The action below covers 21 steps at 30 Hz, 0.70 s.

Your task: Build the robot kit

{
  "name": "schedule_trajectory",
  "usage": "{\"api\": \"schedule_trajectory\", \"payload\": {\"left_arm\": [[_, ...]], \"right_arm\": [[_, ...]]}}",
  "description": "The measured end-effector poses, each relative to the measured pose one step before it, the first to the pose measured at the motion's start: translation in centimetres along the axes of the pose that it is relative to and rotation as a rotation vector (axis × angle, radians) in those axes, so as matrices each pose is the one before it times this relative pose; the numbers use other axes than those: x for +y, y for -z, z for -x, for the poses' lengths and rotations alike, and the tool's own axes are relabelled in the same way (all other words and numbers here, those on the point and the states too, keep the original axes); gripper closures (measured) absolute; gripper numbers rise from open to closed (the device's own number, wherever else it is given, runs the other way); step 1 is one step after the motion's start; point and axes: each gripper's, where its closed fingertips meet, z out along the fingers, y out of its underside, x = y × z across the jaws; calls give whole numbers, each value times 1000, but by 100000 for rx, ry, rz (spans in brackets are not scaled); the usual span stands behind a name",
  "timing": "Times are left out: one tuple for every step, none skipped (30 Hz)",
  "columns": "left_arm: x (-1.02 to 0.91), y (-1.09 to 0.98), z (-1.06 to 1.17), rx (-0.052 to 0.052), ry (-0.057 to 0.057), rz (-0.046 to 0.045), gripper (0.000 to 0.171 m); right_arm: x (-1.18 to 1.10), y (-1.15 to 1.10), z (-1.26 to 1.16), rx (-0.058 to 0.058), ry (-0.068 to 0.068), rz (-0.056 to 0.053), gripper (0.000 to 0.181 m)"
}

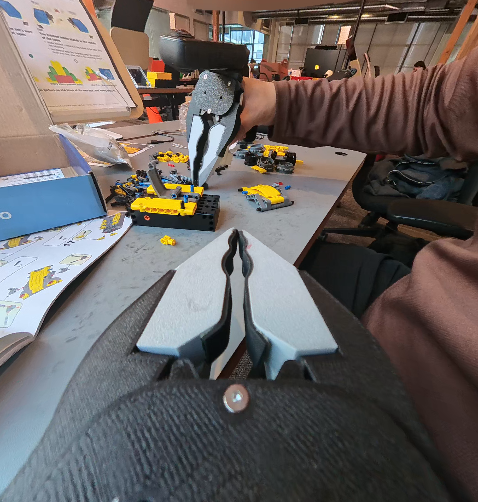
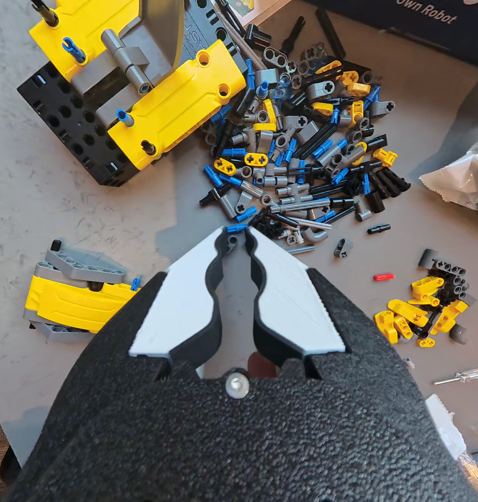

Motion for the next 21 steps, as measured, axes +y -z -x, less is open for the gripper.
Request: {"api": "schedule_trajectory", "payload": {"left_arm": [[7, -24, 3, 100, 236, 15, 171], [2, -26, -16, 145, 100, 40, 171], [15, -38, -52, 240, 16, 59, 171], [5, -56, -62, 272, -45, 74, 171], [11, -59, -65, 291, -149, 118, 171], [14, -64, -60, 239, -214, 141, 171], [-3, -67, -52, 168, -193, 96, 171], [6, -56, -28, 185, -138, 91, 171], [11, -47, -16, 127, -86, 124, 171], [19, -43, -3, 81, -61, 106, 171], [17, -31, 6, 85, 15, 89, 171], [4, -19, -3, 117, 95, 52, 171], [11, -14, -2, 58, 108, 25, 171], [5, 3, -1, -22, 58, 38, 171], [15, -5, 1, -56, -3, 41, 171], [5, 3, -15, 20, -27, 26, 171], [17, -4, 1, 38, 16, 60, 171], [7, -16, -19, 59, 36, 65, 171], [13, -13, -14, 87, 18, 37, 171], [6, -10, -19, 55, -54, 46, 171], [14, -18, -22, 2, -119, 114, 171]], "right_arm": [[20, 46, -10, -102, 47, 461, 165], [-37, 41, -18, 96, 212, 21, 165], [-79, 2, 2, -84, 395, -179, 165], [-22, -65, 67, -536, 539, 216, 165], [57, -120, -25, 38, 693, 828, 165], [89, -122, -37, 91, 886, 1106, 165], [-62, -6, 86, -791, 654, 107, 166], [8, -19, 97, -983, 331, 510, 167], [15, -7, 43, -890, -270, 305, 168], [16, -14, 46, -993, -729, 97, 170], [4, -12, 71, -997, -641, -252, 172], [26, -2, 59, -411, -301, -406, 173], [50, 30, 4, 345, -3, -476, 173], [104, 38, -3, 663, 100, -195, 173], [94, 66, -10, 833, 41, -305, 174], [15, 84, 60, 443, -104, -735, 174], [-36, 123, 110, -56, -316, -1001, 174], [-63, 177, 75, 227, -385, -1159, 174], [-81, 239, 59, 445, -216, -1133, 174], [-73, 307, 100, 632, -10, -1039, 174], [-68, 364, 143, 845, 100, -988, 173]]}}
